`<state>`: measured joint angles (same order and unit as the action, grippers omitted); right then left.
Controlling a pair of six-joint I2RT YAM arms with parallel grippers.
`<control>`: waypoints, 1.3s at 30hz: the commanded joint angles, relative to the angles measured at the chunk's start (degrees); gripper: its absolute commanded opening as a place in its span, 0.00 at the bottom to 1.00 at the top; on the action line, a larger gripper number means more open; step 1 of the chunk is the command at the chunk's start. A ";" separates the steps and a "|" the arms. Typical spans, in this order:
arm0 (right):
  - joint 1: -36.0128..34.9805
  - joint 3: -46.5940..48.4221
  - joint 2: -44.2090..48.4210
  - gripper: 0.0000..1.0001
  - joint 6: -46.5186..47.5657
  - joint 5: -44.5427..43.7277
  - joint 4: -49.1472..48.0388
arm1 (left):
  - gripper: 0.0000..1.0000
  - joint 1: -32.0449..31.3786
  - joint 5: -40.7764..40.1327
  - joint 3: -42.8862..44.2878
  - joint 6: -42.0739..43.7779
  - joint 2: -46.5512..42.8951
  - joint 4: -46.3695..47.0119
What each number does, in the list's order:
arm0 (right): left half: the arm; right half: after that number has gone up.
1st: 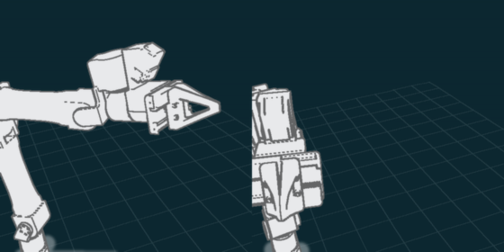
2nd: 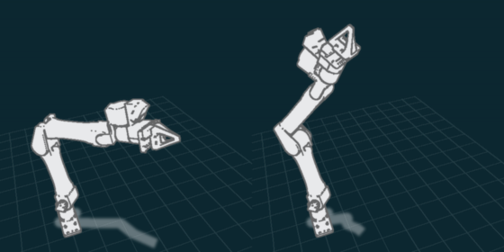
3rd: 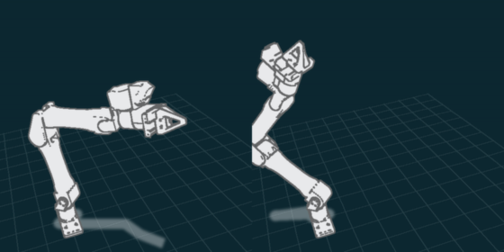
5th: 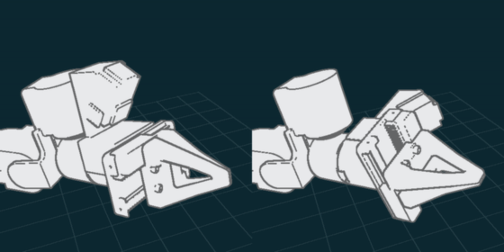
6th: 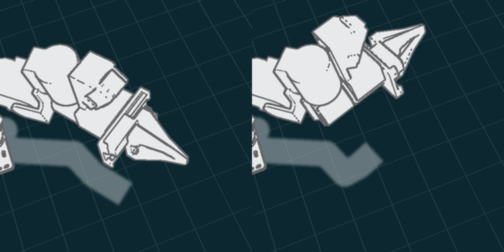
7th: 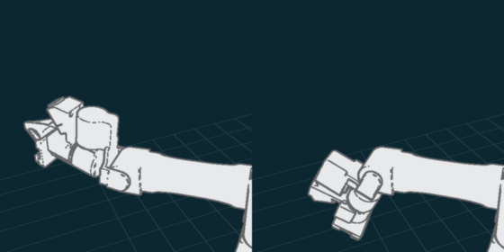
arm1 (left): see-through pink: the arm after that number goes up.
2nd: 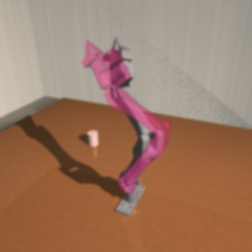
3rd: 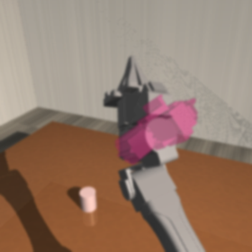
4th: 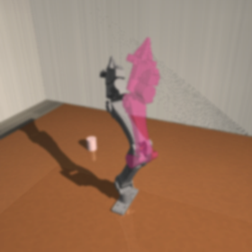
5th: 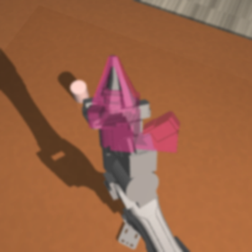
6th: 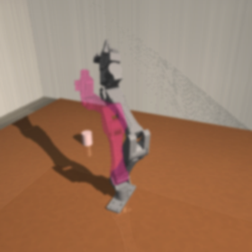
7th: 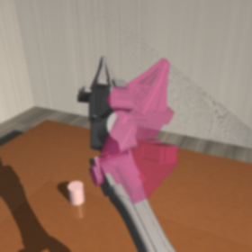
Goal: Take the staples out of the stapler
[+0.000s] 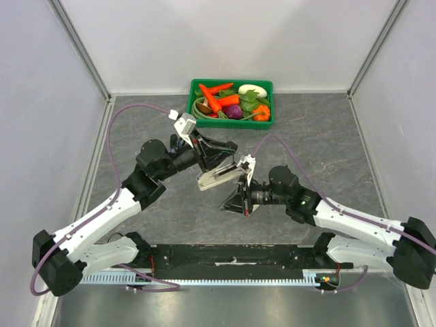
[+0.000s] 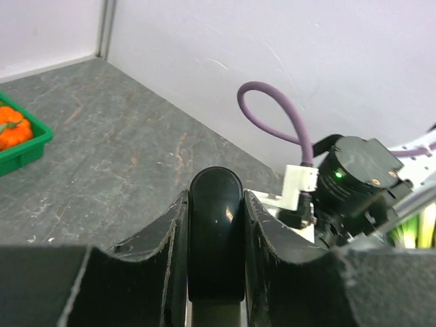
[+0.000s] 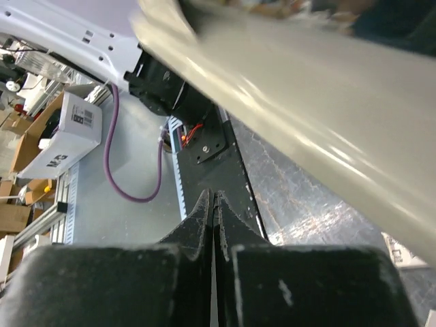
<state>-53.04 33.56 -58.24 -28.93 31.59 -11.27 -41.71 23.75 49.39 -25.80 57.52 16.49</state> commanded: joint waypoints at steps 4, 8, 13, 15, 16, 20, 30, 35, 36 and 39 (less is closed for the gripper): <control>-0.58 6.25 -5.39 0.00 -0.53 -3.02 -6.59 | 0.02 -0.30 -6.52 -0.26 -4.70 3.04 14.98; -0.58 8.36 -2.33 0.00 4.65 -6.45 3.51 | 0.02 -0.21 -6.43 0.45 -2.42 2.87 12.52; -0.58 12.22 4.26 0.00 10.55 -14.18 17.04 | 0.02 -0.30 -6.00 0.71 -0.04 1.64 8.74; -0.58 14.50 6.11 0.00 12.40 -16.99 21.70 | 0.02 -0.12 -4.95 0.71 0.49 1.11 7.51; -0.58 15.56 6.99 0.00 13.10 -18.66 23.38 | 0.02 -0.30 -4.16 0.97 0.66 0.76 6.63; -0.58 20.92 9.02 0.11 16.09 -23.68 29.01 | 0.02 -0.30 1.46 2.55 1.37 0.23 3.38; -0.58 32.79 9.81 0.61 21.45 -19.82 39.74 | 0.02 -0.30 18.43 5.90 3.22 -2.76 -6.56; -0.49 34.38 10.25 0.69 22.42 -15.96 41.24 | 0.02 -0.38 23.00 6.25 2.51 -3.73 -7.09; -0.58 34.55 10.08 0.70 22.51 -14.91 41.41 | 0.02 -0.30 23.71 6.42 2.16 -3.73 -7.00; -0.58 34.82 9.11 0.71 22.42 -12.62 41.24 | 0.02 -0.30 26.08 6.25 1.02 -3.55 -5.95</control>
<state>-53.45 65.82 -48.58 -7.86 14.52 28.62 -41.87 43.92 52.56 -24.12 55.29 7.11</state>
